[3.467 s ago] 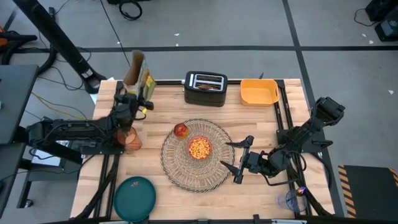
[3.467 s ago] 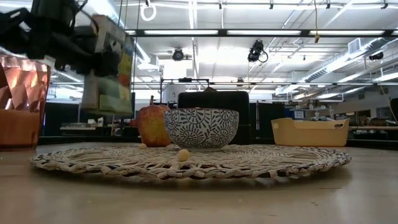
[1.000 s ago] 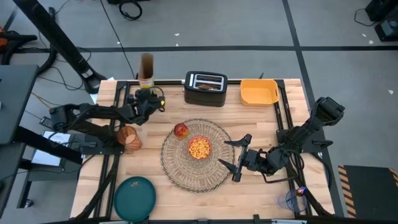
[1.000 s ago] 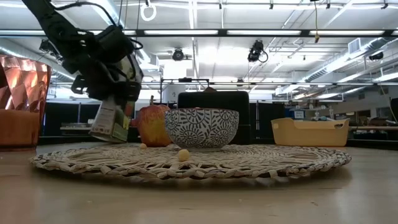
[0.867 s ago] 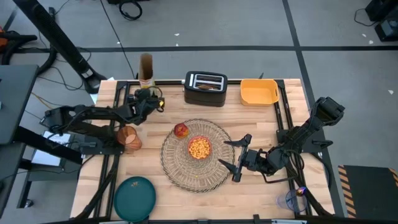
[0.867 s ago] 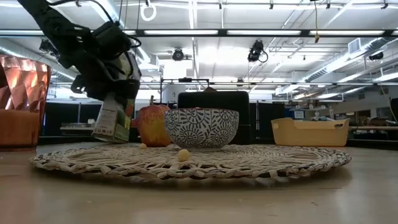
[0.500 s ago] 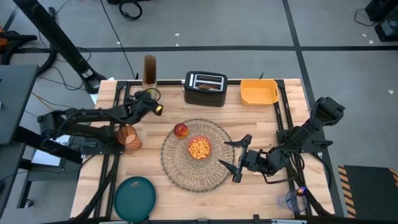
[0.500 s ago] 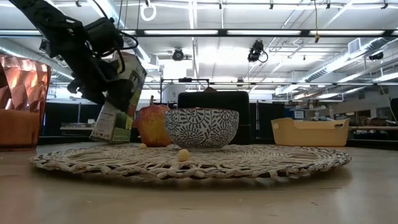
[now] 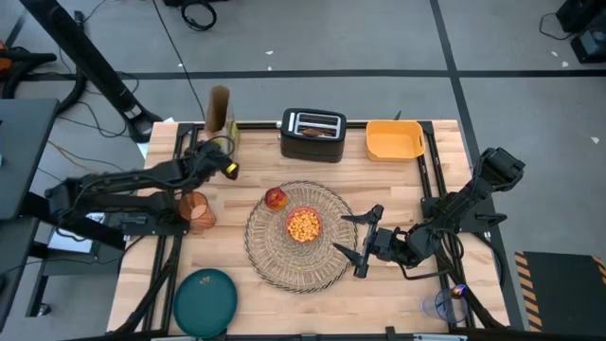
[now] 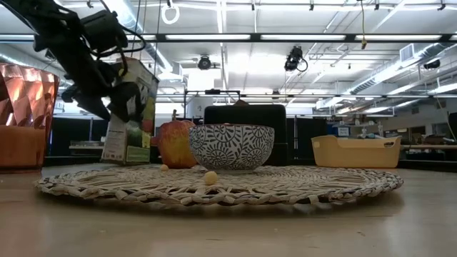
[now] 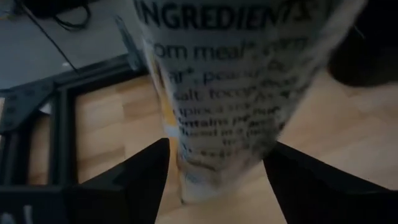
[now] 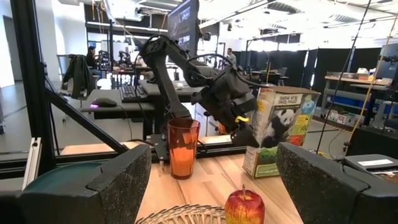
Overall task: Arrange a breakfast setting
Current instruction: Pour the cereal into the red patterned bowl
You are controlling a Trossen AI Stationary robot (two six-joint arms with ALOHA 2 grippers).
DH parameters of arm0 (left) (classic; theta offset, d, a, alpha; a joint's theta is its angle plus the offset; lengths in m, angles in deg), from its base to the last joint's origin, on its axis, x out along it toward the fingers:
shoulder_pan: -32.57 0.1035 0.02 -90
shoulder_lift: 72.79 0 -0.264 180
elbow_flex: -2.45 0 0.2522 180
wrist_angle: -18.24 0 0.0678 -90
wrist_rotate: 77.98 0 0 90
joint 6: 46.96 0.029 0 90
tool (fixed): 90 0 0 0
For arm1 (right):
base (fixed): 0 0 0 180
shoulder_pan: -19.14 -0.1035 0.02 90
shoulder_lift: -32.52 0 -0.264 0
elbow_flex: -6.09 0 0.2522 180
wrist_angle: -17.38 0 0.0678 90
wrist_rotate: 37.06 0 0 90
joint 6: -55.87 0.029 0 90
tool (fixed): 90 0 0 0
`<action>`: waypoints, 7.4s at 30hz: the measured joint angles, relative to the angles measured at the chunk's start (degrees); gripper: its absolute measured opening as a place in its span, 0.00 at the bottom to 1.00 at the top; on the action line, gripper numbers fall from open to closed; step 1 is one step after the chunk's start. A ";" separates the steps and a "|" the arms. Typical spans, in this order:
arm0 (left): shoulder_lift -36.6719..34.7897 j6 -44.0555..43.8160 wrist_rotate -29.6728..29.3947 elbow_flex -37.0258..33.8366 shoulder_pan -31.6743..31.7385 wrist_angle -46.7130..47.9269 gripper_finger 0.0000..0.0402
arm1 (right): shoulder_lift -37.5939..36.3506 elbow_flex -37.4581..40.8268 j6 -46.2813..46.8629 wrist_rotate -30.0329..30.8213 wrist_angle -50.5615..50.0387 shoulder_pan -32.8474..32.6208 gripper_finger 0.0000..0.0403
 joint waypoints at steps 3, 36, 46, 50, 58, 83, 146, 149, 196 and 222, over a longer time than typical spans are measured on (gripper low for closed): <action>-1.95 -0.03 4.37 0.00 0.00 2.23 0.68 | 0.00 0.00 0.00 0.14 -0.22 0.00 0.86; -17.38 -5.56 25.82 0.07 -9.93 11.48 0.68 | 0.00 0.00 0.32 0.17 -0.42 1.28 0.86; -17.07 -5.70 19.31 0.09 -21.15 -6.87 0.68 | 0.00 0.00 0.39 0.11 -0.39 1.46 0.86; -15.47 -5.68 15.39 0.07 -25.04 -11.14 0.68 | 0.00 0.00 0.39 0.11 -0.39 1.46 0.86; -5.72 -5.51 7.33 0.65 -35.96 -21.84 0.68 | 0.00 0.00 0.39 0.09 -0.37 1.57 0.86; 36.07 -10.61 -18.69 14.82 -59.78 -23.20 0.68 | 0.00 0.00 1.02 0.15 -0.13 0.04 0.86; 54.51 -22.91 -13.57 14.82 -49.79 -28.07 0.33 | 0.00 -0.02 0.44 0.15 -1.73 -1.97 0.86; 54.51 -22.88 -13.55 14.82 -49.84 -27.99 0.29 | 0.00 -0.02 0.44 0.17 -1.74 -1.97 0.86; 38.34 -0.46 -8.77 14.78 -47.09 -44.63 0.14 | 0.00 -0.02 0.39 0.31 -1.73 -2.42 0.86; 45.69 17.07 -0.08 20.29 -50.86 -55.10 0.47 | 0.00 -0.02 0.37 1.04 -2.58 -2.43 0.86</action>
